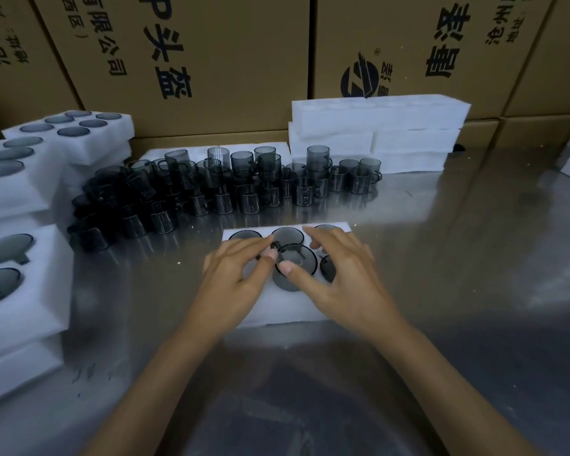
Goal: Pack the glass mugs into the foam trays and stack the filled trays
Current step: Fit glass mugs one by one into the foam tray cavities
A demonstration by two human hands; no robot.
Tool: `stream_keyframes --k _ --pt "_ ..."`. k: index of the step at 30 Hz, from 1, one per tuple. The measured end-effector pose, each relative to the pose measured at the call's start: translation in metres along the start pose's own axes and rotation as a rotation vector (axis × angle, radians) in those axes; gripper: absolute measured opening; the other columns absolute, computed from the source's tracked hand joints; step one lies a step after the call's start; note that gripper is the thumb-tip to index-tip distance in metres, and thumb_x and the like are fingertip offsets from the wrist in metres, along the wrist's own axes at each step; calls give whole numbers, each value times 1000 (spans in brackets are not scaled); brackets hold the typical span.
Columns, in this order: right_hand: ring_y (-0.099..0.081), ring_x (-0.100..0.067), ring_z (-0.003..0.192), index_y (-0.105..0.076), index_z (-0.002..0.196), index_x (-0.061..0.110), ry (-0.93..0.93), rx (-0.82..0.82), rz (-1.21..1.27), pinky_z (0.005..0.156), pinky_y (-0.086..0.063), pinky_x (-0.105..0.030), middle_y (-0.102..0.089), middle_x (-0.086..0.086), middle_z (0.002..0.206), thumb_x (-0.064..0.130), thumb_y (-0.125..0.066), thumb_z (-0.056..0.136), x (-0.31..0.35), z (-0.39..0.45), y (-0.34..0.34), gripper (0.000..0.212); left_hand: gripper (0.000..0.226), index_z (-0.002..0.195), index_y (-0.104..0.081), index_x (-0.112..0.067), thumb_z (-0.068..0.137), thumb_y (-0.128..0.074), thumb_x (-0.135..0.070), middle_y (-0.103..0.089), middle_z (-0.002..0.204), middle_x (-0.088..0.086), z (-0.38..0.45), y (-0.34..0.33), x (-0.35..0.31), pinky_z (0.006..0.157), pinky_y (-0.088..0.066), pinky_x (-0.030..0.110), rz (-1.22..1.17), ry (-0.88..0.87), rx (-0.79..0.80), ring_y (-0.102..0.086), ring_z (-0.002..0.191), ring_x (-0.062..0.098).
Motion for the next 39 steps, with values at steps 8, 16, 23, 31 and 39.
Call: stream_keyframes --k 8,16,23,31,39 --pt "-48 -4 105 -71 121 31 95 1 -76 91 -31 -20 -63 15 106 41 -52 91 -6 2 4 37 26 116 -71 -33 94 -64 -23 -68 104 -21 -3 7 -6 107 -37 49 -29 -56 -56 -54 113 3" --pt "-42 -8 127 -70 120 40 48 70 -152 95 -25 -27 -61 14 128 46 -49 86 -14 1 -3 41 23 107 -77 -29 89 -70 -16 -70 105 -24 -2 1 -4 105 -39 48 57 -103 -23 -57 114 11" --pt "-21 -8 143 -63 124 52 35 190 -298 89 -10 -22 -46 16 149 49 -51 89 -21 2 -14 37 20 105 -77 -33 89 -71 -23 -66 119 -20 -2 -6 3 104 -16 23 234 -99 -8 -46 124 9" --pt "-17 2 144 -62 111 63 -188 141 249 113 -12 -27 -38 27 149 45 -68 88 -43 7 -1 31 25 113 -70 -43 95 -62 -27 -64 121 -26 3 -4 12 109 -27 23 15 -51 74 -48 123 -1" --pt "-59 -25 116 -70 110 26 -727 -204 436 105 -45 -45 -67 -5 118 36 -57 94 -135 17 -2 24 35 121 -67 -24 95 -52 -7 -63 123 0 84 43 77 96 -41 25 -4 208 -158 -56 110 14"
Point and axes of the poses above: each hand's wrist, its own z-axis towards the middle knuckle, its own y-axis out of the back of the hand, x = y × z, the point moved 9 cm from there along z, towards the middle knuckle
